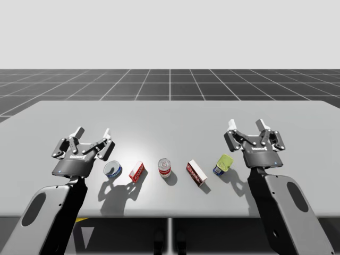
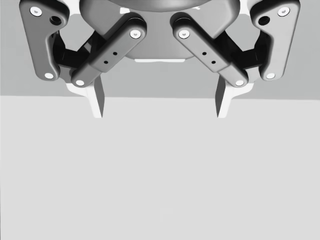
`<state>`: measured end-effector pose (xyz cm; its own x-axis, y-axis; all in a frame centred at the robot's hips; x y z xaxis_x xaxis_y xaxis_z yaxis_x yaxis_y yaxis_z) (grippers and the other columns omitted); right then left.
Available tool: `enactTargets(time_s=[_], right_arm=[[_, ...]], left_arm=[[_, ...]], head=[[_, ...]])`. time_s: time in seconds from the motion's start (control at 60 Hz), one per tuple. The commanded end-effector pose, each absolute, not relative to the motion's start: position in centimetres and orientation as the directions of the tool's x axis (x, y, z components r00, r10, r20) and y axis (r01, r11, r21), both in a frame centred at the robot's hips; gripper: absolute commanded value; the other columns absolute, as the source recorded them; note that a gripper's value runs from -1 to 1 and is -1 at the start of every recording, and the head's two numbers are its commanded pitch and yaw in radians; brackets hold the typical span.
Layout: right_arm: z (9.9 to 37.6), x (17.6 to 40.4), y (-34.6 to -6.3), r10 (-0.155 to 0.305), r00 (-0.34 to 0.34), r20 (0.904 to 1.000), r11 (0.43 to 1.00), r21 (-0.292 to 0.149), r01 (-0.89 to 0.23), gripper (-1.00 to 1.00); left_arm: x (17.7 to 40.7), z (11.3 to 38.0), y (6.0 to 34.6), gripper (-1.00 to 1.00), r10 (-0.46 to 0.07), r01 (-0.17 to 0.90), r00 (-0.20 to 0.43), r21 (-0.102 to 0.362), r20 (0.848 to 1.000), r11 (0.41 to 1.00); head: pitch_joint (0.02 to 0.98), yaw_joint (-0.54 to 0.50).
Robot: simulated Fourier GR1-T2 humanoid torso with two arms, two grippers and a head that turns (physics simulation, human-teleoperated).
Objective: Grasp the gelatin box and hold it up.
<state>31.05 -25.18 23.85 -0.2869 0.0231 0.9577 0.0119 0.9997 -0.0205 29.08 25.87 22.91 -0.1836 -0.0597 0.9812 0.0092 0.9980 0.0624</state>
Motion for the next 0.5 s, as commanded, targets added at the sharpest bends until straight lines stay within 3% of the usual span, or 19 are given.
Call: enactTargets(time_s=[0.017, 0.183, 0.5], right_arm=[[23.87, 30.85, -25.16, 0.002, -0.292, 0.9563, 1.0, 0.003, 0.016, -1.0], [23.98, 31.02, -25.22, 0.029, -0.282, 0.959, 1.0, -0.029, 0.002, -1.0], [23.99, 31.13, -25.26, 0.033, -0.263, 0.9641, 0.999, -0.036, -0.009, -1.0]], left_arm=[[29.07, 22.93, 25.91, -1.0, -0.058, 0.009, -0.184, 0.06, 0.981, 0.998], [29.07, 22.97, 25.95, -1.0, -0.056, 0.007, -0.186, 0.059, 0.981, 0.998], [29.1, 22.98, 26.1, -1.0, -0.062, 0.006, -0.185, 0.064, 0.981, 0.998]], head=[[0.081, -0.01], [0.119, -0.01], [0.402, 0.0]])
